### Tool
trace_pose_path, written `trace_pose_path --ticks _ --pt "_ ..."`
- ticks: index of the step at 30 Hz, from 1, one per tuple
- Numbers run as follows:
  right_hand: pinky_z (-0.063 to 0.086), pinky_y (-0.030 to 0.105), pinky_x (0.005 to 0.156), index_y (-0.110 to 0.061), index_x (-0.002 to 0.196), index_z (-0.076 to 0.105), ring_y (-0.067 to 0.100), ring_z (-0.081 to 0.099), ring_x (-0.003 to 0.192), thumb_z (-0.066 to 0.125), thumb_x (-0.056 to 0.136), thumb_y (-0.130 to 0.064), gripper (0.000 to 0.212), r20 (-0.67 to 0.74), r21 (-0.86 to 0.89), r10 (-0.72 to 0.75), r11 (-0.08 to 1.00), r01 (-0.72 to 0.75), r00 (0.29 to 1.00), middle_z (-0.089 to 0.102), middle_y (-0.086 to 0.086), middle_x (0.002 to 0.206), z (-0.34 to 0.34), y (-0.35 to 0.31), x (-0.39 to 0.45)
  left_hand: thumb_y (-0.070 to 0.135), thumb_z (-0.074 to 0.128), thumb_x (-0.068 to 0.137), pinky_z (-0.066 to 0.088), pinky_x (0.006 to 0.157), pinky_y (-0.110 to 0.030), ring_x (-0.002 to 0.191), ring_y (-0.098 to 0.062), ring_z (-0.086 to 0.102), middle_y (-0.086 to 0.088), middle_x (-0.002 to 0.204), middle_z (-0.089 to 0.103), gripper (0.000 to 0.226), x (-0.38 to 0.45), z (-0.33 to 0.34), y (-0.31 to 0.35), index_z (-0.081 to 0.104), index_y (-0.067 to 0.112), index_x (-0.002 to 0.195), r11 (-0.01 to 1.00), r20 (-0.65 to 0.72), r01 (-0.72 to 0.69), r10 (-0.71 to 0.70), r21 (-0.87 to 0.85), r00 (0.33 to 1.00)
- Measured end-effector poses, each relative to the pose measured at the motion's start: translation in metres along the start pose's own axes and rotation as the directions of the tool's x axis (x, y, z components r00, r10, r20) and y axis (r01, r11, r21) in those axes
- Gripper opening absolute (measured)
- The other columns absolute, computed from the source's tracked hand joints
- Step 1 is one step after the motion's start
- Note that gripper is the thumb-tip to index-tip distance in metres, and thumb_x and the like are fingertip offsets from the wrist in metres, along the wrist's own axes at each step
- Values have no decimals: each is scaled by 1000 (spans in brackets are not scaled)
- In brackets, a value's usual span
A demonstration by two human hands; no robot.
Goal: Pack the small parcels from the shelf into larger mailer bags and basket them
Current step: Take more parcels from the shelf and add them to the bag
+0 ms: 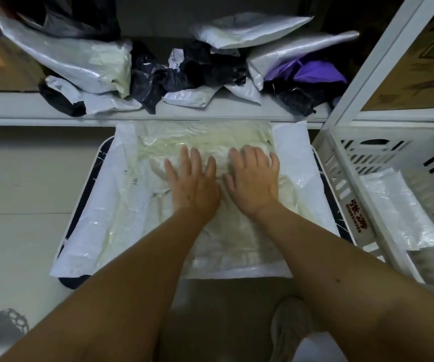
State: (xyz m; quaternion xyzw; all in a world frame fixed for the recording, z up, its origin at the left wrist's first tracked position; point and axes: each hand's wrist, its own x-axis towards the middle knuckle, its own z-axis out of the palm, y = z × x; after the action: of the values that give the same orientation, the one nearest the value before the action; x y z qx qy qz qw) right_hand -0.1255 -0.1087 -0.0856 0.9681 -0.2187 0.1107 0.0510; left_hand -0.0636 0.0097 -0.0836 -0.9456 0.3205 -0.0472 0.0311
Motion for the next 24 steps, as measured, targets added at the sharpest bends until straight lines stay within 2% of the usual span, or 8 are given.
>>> trace_pose_path --ticks 2,4,12,14,17,20,22,24 --pt "4 62 112 -36 152 15 33 2 148 31 95 -58 64 158 20 -97 995 95 983 5 7 162 6 -1 6 61 13 93 0 106 -72 144 -40 -16 -7 160 -14 64 3 15 -7 -7 39 150 1000 103 17 -18 8 995" --pt "-2 65 112 -45 151 -1 35 -16 147 20 94 -67 65 313 71 -92 995 73 945 -14 0 162 21 0 7 70 8 89 -1 105 -72 142 -41 -23 -2 158 -24 67 3 29 -14 -14 46 147 999 175 39 -34 -25 984" --pt "2 64 113 -52 148 -7 37 -15 147 12 91 -72 63 501 164 -53 986 -35 864 -17 -6 161 39 0 12 76 11 85 1 109 -68 144 -38 -21 -2 160 -18 72 6 46 -26 -8 46 148 984 254 8 38 -177 967" --pt "10 62 113 -50 149 5 38 0 147 13 93 -69 60 467 152 -30 987 -47 884 -2 -4 163 39 -2 13 71 13 85 15 109 -59 145 -38 6 -9 160 8 74 8 40 -27 12 35 150 991 194 13 13 -132 981" --pt "36 48 95 -26 130 49 34 48 118 27 98 -52 48 240 78 74 992 -95 968 51 6 134 34 -8 21 44 25 92 38 82 -38 105 -32 55 -12 115 61 48 27 21 -32 51 12 116 970 -68 108 -125 -216 990" --pt "38 42 84 -13 97 66 30 58 91 51 89 -29 24 -91 19 134 991 -133 987 64 7 98 36 -15 45 32 41 92 39 83 -39 107 -31 49 -12 115 53 31 54 11 -35 52 15 115 982 -110 116 -133 -152 985" --pt "35 49 95 -17 108 63 29 52 110 51 90 -31 26 -142 84 67 995 -55 988 60 7 115 35 -19 61 43 39 93 29 104 -52 132 -36 30 -16 139 35 45 64 15 -34 38 26 134 996 -44 61 -64 -69 997" --pt "18 60 109 -30 137 45 31 26 141 35 98 -42 42 40 107 -89 991 84 995 36 5 150 36 -19 75 57 25 94 9 110 -66 146 -38 -2 -9 159 3 60 70 27 -33 7 39 148 999 100 5 -1 -40 995"
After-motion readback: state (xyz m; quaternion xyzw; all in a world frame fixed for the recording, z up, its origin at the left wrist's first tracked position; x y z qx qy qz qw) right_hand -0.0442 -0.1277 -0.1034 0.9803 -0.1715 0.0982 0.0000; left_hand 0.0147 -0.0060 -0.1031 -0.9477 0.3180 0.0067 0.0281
